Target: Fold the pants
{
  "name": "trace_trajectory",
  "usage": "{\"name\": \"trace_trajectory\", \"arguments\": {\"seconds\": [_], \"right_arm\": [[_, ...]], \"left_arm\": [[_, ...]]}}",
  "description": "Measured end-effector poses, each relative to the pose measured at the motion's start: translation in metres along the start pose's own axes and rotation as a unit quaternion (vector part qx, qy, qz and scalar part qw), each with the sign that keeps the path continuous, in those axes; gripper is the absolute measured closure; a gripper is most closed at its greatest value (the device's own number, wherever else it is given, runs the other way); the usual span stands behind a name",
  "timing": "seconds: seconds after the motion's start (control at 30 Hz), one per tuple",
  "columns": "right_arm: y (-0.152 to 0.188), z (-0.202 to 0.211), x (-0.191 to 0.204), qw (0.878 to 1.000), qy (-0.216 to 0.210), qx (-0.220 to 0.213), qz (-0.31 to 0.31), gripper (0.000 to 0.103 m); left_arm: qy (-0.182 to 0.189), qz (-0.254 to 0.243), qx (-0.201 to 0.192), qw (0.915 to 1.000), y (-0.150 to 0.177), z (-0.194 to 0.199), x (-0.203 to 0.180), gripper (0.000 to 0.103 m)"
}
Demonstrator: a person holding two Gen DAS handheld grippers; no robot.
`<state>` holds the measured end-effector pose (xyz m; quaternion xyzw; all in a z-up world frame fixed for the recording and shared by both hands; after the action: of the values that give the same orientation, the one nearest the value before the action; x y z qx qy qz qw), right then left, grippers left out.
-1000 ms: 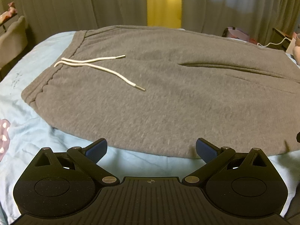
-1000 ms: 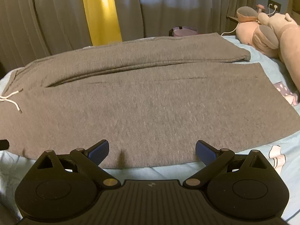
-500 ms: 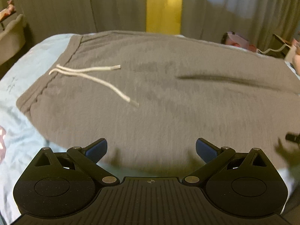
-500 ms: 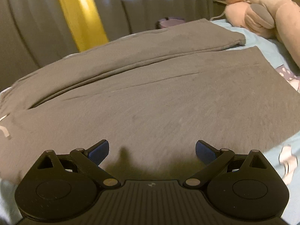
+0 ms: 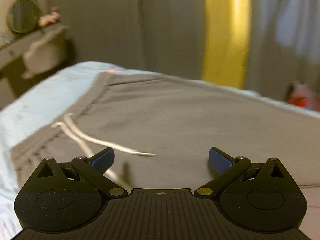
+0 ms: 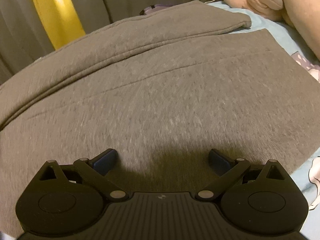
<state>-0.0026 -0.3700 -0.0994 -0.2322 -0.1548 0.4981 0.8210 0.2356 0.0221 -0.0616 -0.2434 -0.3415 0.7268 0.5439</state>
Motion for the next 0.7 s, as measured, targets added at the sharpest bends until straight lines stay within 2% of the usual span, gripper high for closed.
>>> {"name": "trace_trajectory", "arguments": {"seconds": [0.03,0.1,0.23,0.33,0.47,0.57,0.63,0.7], "right_arm": [[-0.004,-0.001,0.001,1.0,0.001,0.008,0.006,0.004],[-0.018,0.0,0.005,1.0,0.003,0.02,0.018,0.004],[-0.09,0.004,0.009,0.998,-0.043,-0.051,-0.018,0.004],[-0.157,-0.019,0.01,0.993,-0.059,-0.087,-0.049,0.006],[-0.244,-0.079,0.009,0.99,-0.031,-0.094,-0.097,0.02],[-0.294,-0.125,0.011,0.988,-0.008,-0.078,-0.135,0.03],[-0.315,-0.151,0.011,0.985,0.005,-0.067,-0.161,0.034],[-0.324,-0.169,0.009,0.982,0.011,-0.055,-0.182,0.045]], "left_arm": [[-0.02,0.003,-0.001,0.9998,-0.001,-0.011,0.01,0.0],[-0.033,0.019,-0.009,0.9992,-0.007,-0.023,0.026,0.0],[-0.032,0.07,-0.046,0.996,-0.018,-0.039,0.05,0.0],[-0.024,0.092,-0.052,0.9941,-0.016,-0.049,0.058,0.0],[-0.023,0.093,-0.027,0.995,-0.006,-0.066,0.063,0.0],[-0.036,0.084,-0.035,0.9953,0.0,-0.069,0.062,0.0],[-0.037,0.083,-0.038,0.9951,0.002,-0.071,0.062,0.0],[-0.041,0.085,-0.041,0.9947,0.003,-0.074,0.062,0.0]]}}
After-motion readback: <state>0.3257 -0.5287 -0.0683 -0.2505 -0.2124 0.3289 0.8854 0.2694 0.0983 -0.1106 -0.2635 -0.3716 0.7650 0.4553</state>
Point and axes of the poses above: each gripper's, at about its wrist camera, not at the fingertips, and z roughly against the way its jaws point, x to its left, y to its underside, the point moved 7 cm from there along -z, roughly the way its jaws point, and after that the axes turned 5 degrees about z, right-handed, at the moved point
